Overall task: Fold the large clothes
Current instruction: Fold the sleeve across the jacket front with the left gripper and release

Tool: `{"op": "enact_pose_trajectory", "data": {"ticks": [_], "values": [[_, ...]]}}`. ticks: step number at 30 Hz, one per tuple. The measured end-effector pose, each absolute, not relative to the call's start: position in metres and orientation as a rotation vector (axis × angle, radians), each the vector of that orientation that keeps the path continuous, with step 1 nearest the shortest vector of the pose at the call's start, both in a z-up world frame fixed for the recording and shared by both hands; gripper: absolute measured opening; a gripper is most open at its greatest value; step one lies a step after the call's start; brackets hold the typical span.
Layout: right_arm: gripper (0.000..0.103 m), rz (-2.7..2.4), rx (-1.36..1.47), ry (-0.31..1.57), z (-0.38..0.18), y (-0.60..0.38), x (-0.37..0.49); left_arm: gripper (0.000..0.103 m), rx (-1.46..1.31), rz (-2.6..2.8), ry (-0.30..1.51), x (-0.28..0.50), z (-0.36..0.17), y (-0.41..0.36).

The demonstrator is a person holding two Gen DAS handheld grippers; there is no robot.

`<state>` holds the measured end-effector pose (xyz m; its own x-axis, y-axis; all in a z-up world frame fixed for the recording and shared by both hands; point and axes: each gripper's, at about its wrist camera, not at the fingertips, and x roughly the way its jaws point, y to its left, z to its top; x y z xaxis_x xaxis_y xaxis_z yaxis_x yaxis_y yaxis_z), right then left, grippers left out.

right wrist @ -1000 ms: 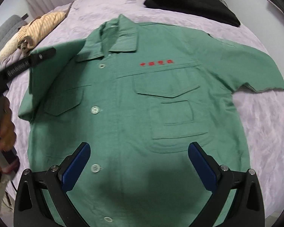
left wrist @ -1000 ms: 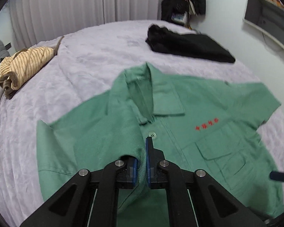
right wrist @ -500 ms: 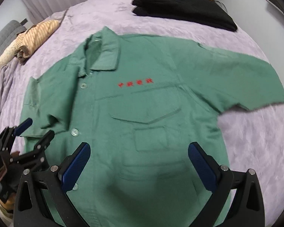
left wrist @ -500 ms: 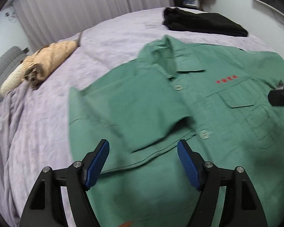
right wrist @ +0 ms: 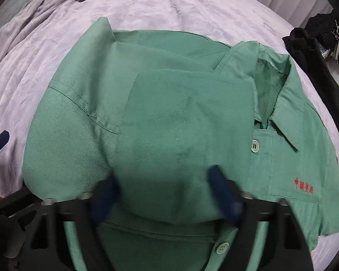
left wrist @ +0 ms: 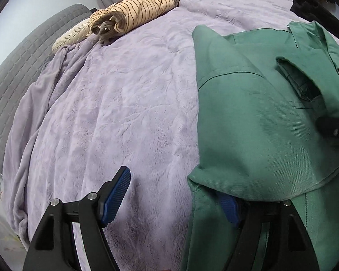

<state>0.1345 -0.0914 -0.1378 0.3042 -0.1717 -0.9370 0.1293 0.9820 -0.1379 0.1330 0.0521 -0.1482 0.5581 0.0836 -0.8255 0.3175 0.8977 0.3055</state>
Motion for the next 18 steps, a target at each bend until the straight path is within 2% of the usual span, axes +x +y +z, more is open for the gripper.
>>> {"op": "enact_pose_trajectory", "data": {"ticks": [1,2,7,9,12,13,15,17,18], "values": [[0.023,-0.212,-0.005,1.234,-0.132,-0.100,0.132,0.076,0.445,-0.137,0.977,0.132,-0.147,0.051],[0.021,-0.225,0.051,1.202,-0.120,-0.114,0.124,0.076,0.439,-0.132,0.978,0.133,-0.146,0.051],[0.021,-0.312,0.338,0.981,-0.060,-0.204,0.076,0.076,0.430,-0.135,0.979,0.134,-0.146,0.052],[0.021,-0.342,0.482,0.952,-0.059,-0.249,0.057,0.076,0.435,-0.141,0.974,0.134,-0.147,0.052],[0.021,-0.397,0.641,0.950,-0.079,-0.299,0.032,0.089,0.470,-0.126,0.958,0.137,-0.146,0.051],[0.022,-0.398,0.701,0.953,-0.089,-0.312,0.025,0.089,0.472,-0.124,0.959,0.138,-0.145,0.052],[0.036,-0.363,0.837,0.966,-0.110,-0.331,0.012,0.089,0.463,-0.137,0.985,0.140,-0.143,0.055],[0.076,-0.346,0.910,0.955,-0.118,-0.340,0.000,0.089,0.460,-0.161,1.007,0.137,-0.137,0.060],[0.079,-0.314,0.946,0.923,-0.118,-0.340,-0.004,0.089,0.459,-0.176,1.020,0.134,-0.134,0.065]]}}
